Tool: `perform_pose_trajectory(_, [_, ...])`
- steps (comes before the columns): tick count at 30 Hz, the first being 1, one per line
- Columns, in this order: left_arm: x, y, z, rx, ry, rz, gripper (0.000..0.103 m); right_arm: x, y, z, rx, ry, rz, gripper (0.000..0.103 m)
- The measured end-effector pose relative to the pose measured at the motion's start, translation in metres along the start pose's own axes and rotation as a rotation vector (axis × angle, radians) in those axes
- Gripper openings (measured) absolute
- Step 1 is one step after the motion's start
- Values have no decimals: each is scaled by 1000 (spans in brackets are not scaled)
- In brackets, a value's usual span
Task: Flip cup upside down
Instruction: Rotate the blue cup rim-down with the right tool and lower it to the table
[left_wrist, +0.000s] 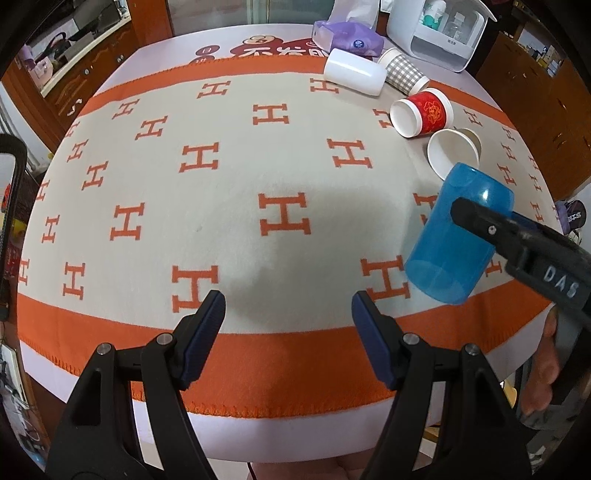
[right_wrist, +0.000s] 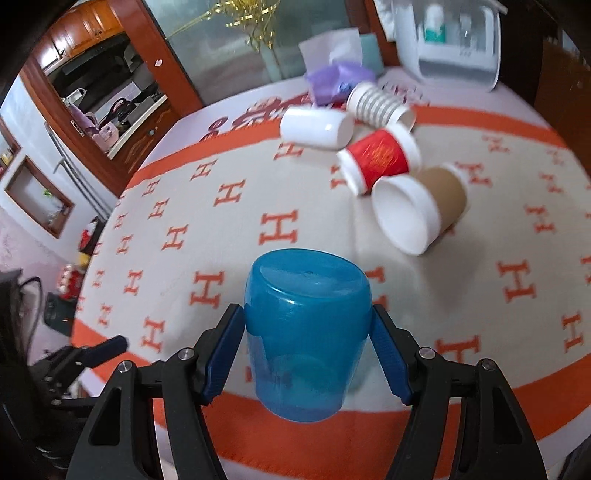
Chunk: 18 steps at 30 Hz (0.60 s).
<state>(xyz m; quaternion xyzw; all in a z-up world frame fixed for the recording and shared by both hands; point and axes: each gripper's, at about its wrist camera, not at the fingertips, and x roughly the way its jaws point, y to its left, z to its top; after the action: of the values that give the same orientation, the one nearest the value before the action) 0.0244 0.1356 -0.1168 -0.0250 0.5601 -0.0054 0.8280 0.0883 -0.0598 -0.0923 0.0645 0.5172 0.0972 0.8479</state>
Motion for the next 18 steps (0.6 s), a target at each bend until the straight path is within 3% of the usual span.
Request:
perform_pose_trajectory(10, [-1, -1, -2, -24, -40, 32, 69, -6, 20, -29, -176, -114, -67, 69])
perform_pose_trajectory(18, [-13, -9, -3, -3, -102, 52, 69, -12, 26, -44, -221, -128, -83, 70])
